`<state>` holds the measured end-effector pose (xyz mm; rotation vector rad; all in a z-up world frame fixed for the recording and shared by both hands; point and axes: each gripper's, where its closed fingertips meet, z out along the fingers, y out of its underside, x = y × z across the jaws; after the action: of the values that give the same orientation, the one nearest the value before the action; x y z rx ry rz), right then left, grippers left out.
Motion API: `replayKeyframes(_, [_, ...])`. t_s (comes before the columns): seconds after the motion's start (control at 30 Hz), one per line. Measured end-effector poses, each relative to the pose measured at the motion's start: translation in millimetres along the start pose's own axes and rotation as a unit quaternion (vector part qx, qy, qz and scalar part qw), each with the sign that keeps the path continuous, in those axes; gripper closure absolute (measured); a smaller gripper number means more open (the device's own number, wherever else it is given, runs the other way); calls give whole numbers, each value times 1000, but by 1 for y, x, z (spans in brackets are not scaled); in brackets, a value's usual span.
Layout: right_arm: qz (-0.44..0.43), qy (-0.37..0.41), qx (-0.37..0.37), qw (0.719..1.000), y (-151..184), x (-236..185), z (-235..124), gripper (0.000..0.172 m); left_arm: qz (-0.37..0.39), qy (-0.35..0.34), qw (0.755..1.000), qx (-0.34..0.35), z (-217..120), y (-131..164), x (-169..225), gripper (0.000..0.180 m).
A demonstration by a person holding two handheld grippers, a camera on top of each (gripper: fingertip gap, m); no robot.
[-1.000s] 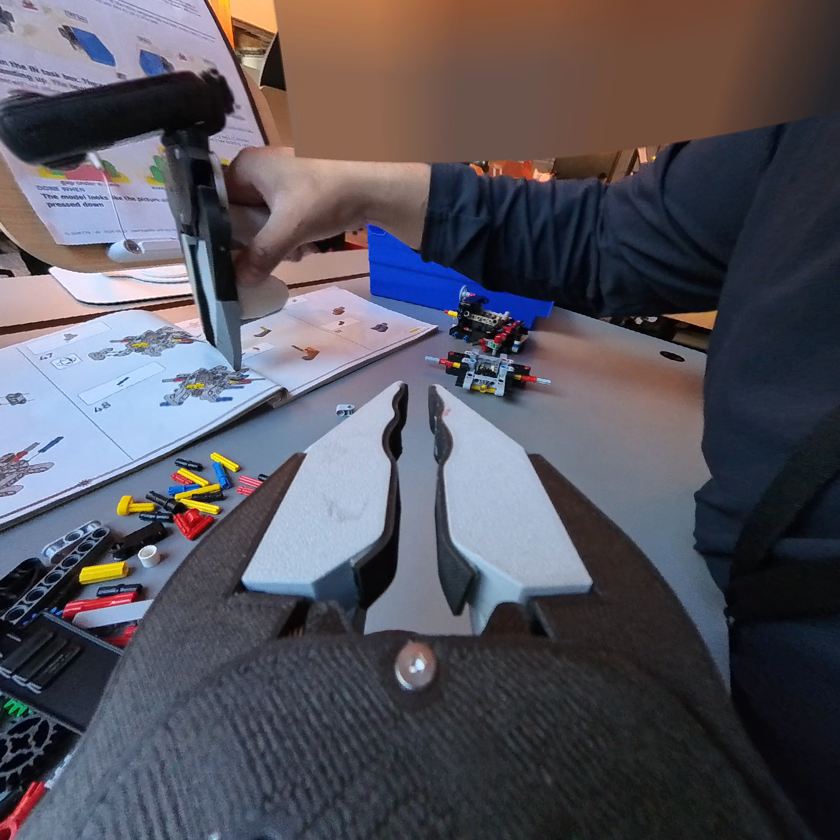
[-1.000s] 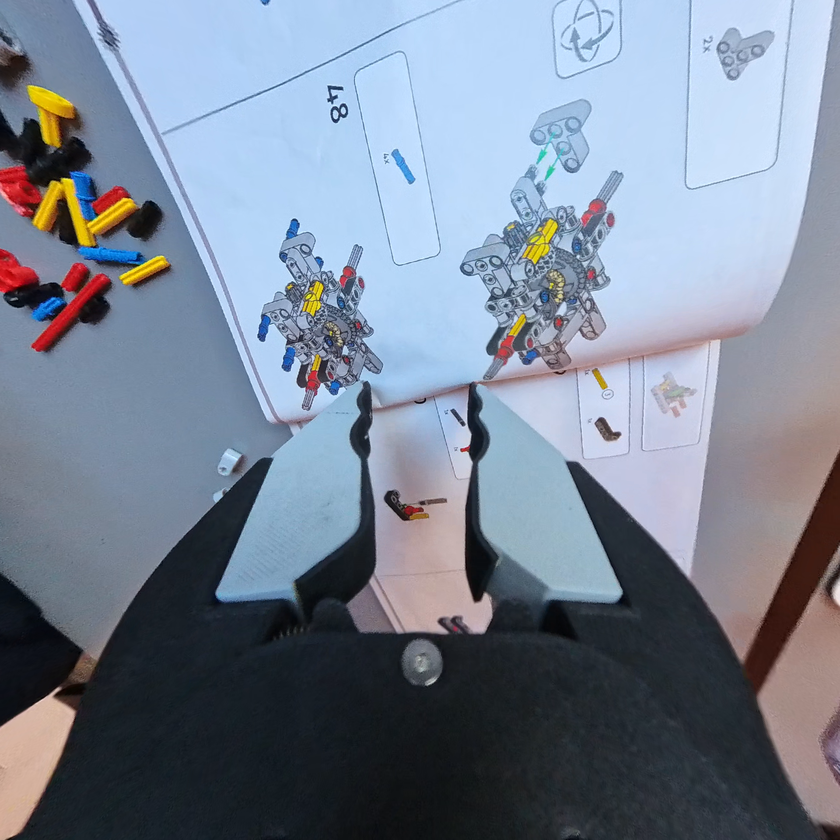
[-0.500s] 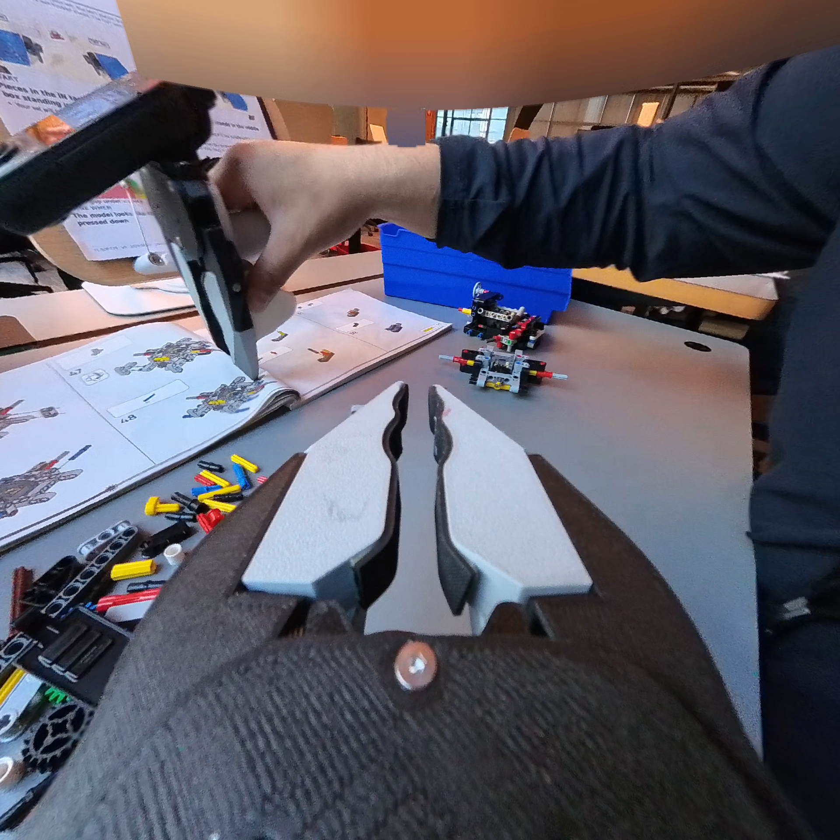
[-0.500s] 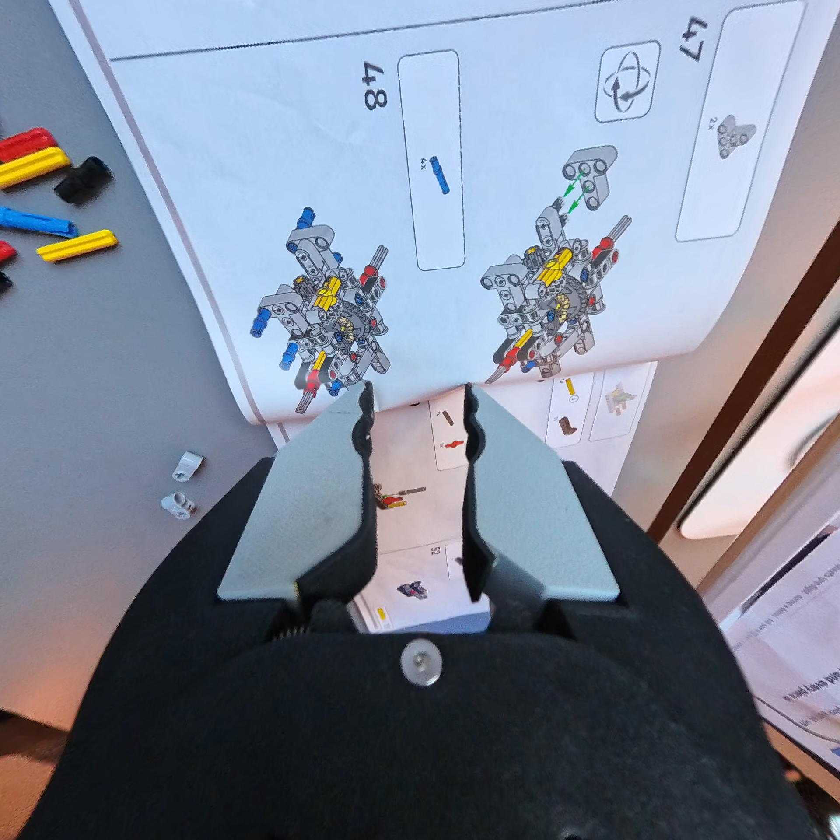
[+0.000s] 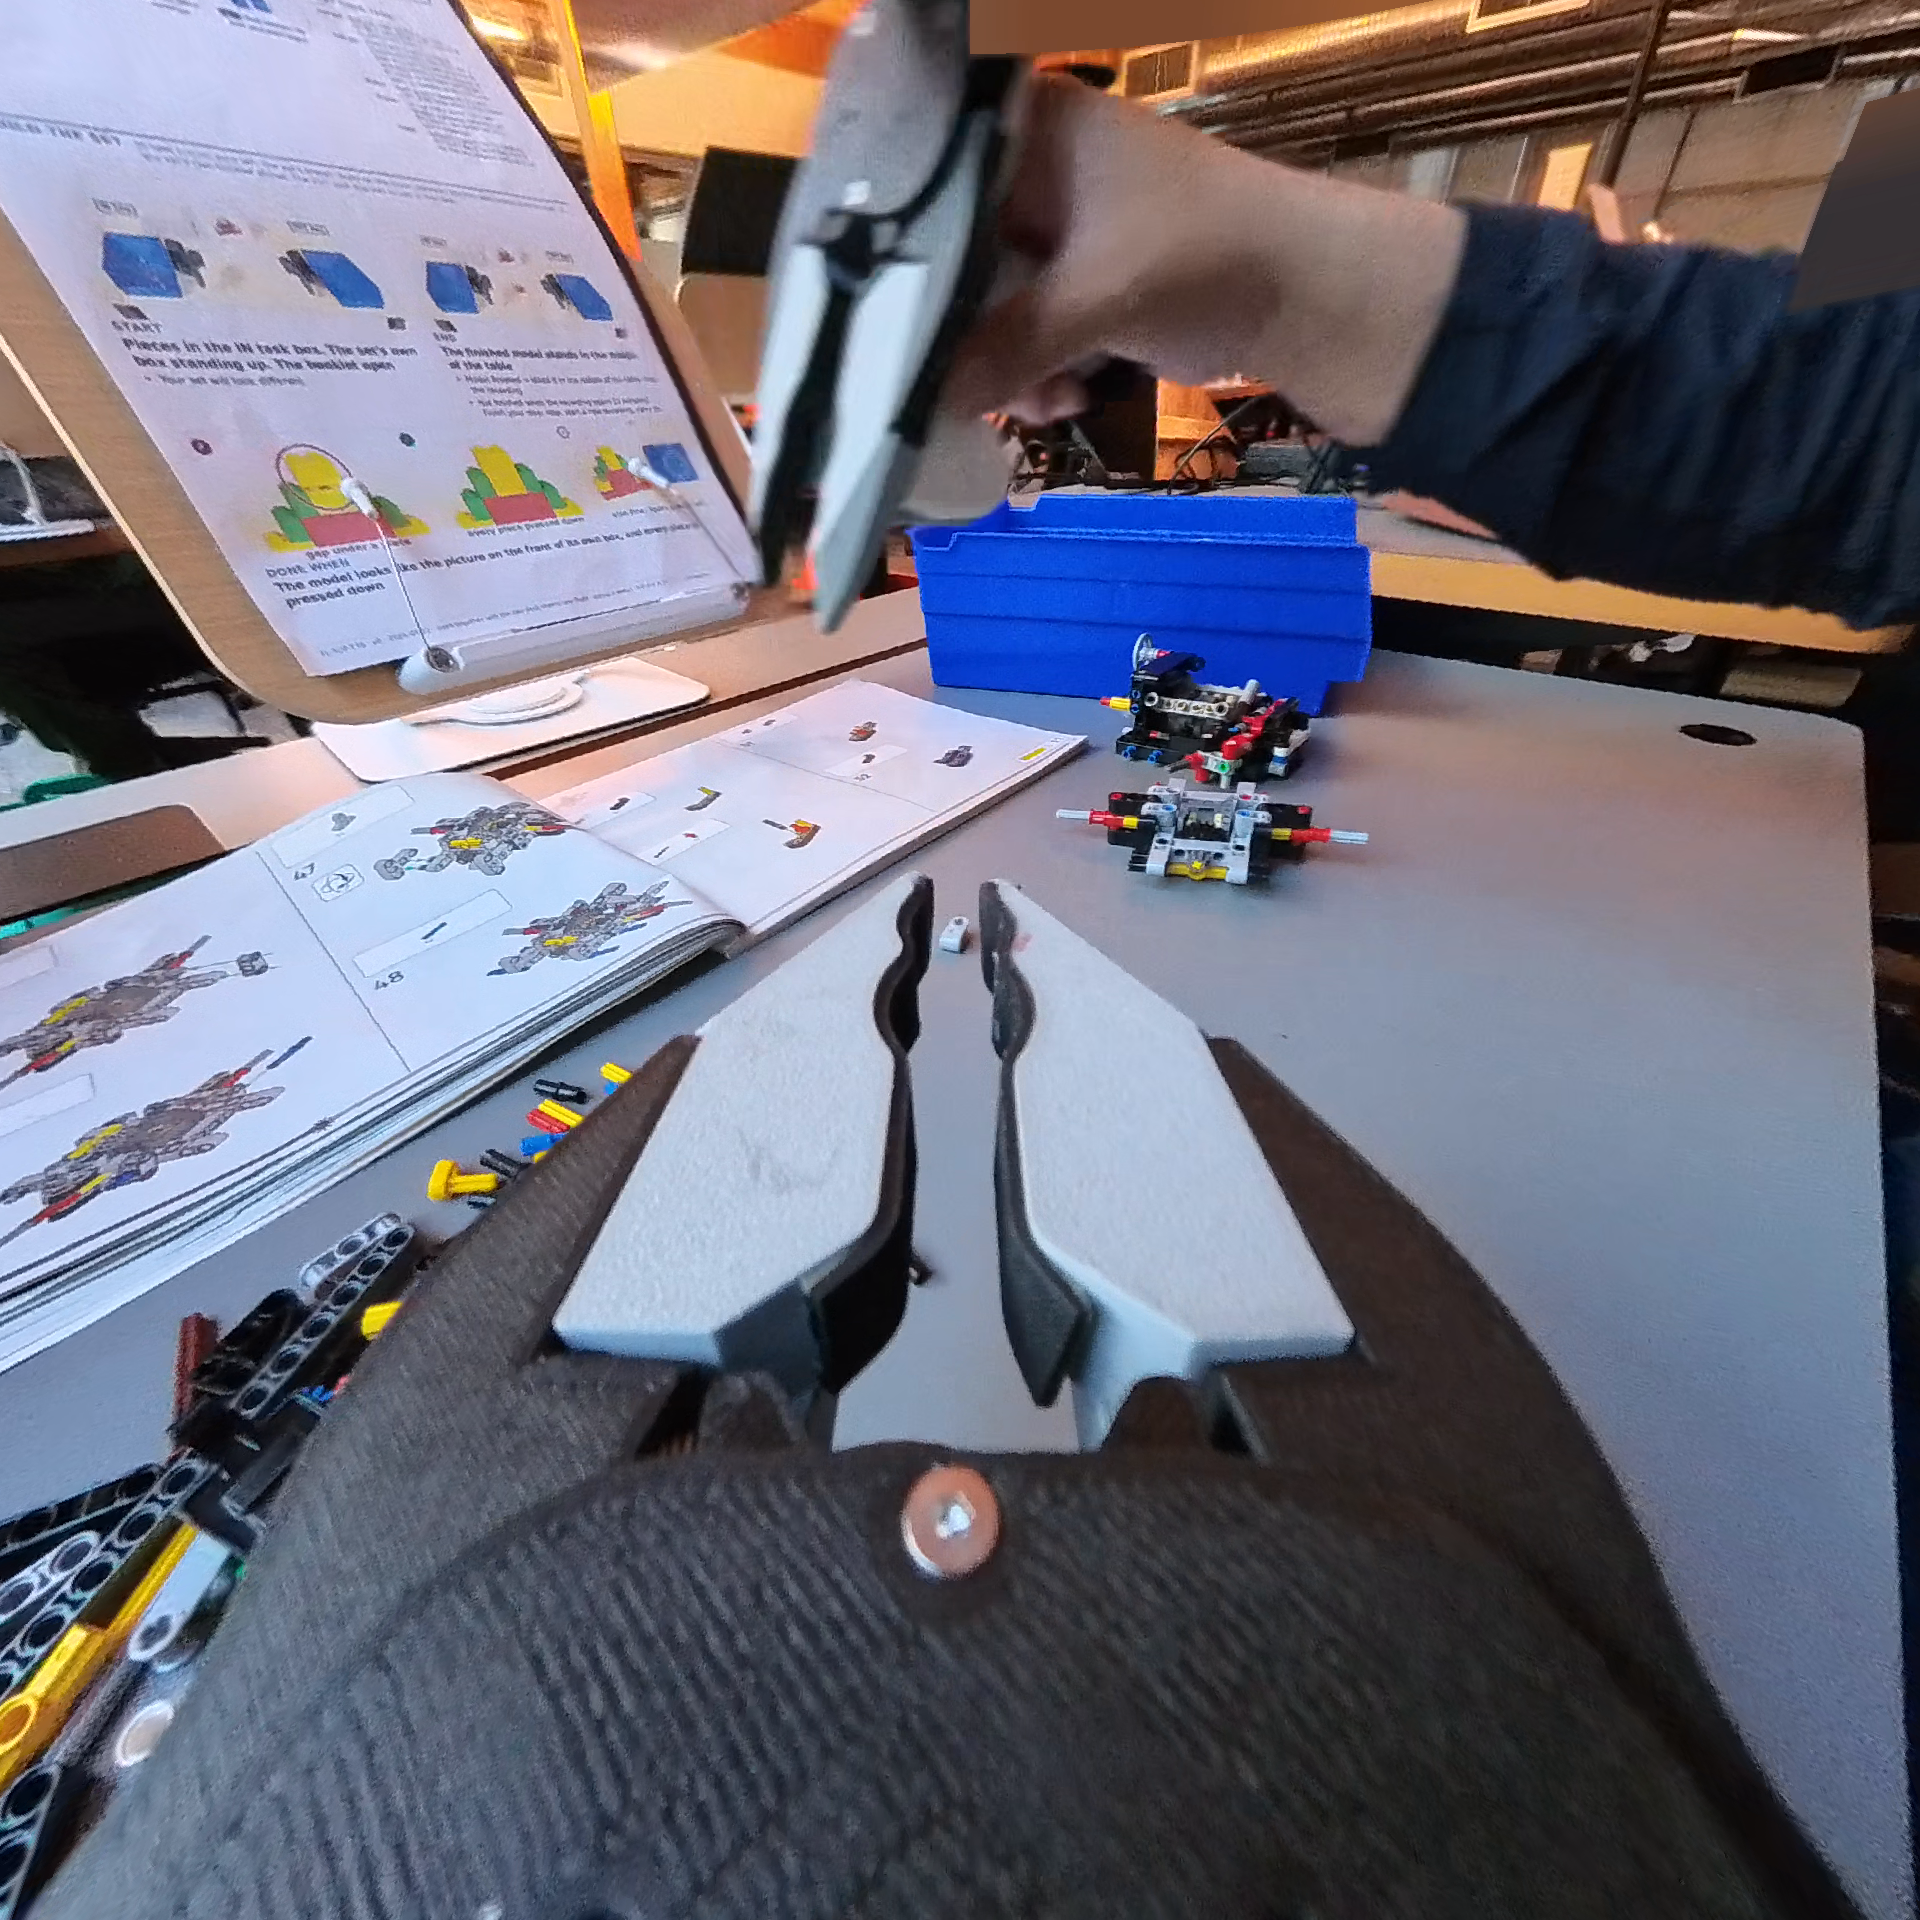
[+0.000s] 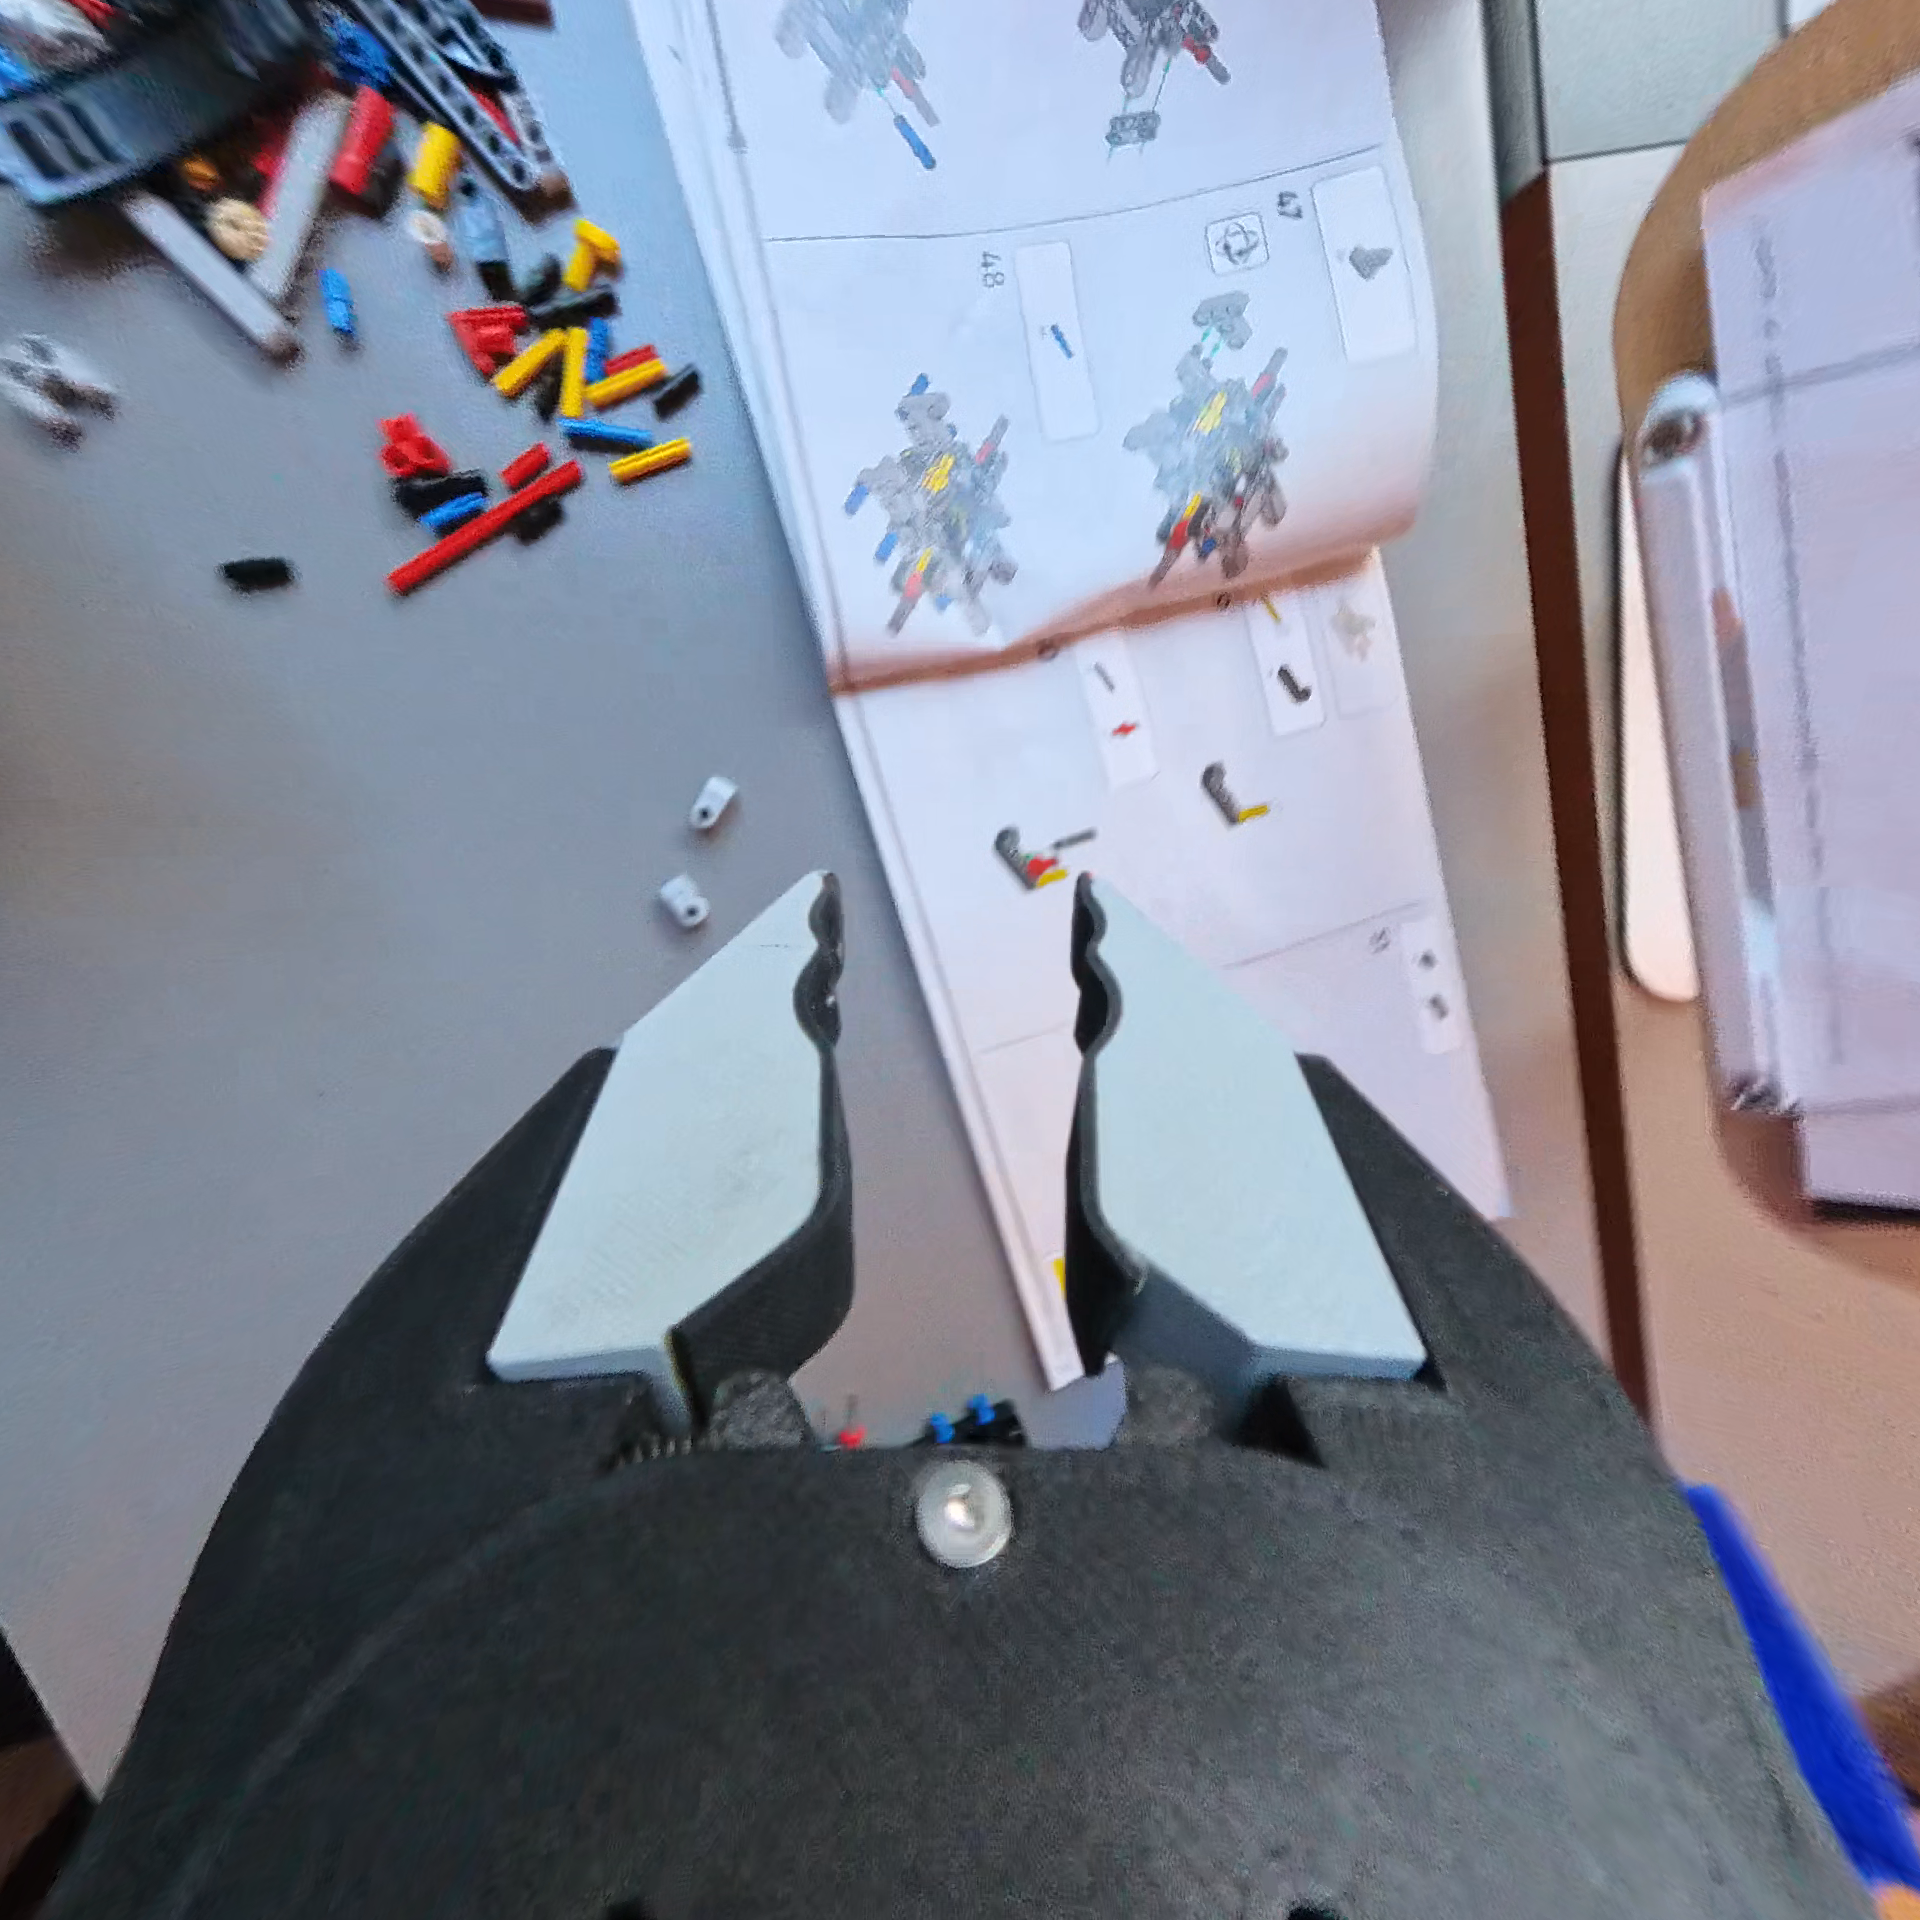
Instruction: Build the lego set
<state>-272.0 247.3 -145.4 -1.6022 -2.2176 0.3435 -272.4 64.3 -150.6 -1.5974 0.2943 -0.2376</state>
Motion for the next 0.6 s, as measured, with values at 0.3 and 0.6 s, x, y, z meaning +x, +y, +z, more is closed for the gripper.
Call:
replayKeyframes(0.3, [146,19,143,979,132,-54,-65,132,43,1,999,-10,5,-1,12,174])
replayKeyframes(0.6, [213,-8,155,964,201,-99,-53,133,66,68,992,-78,30,14,65,173])
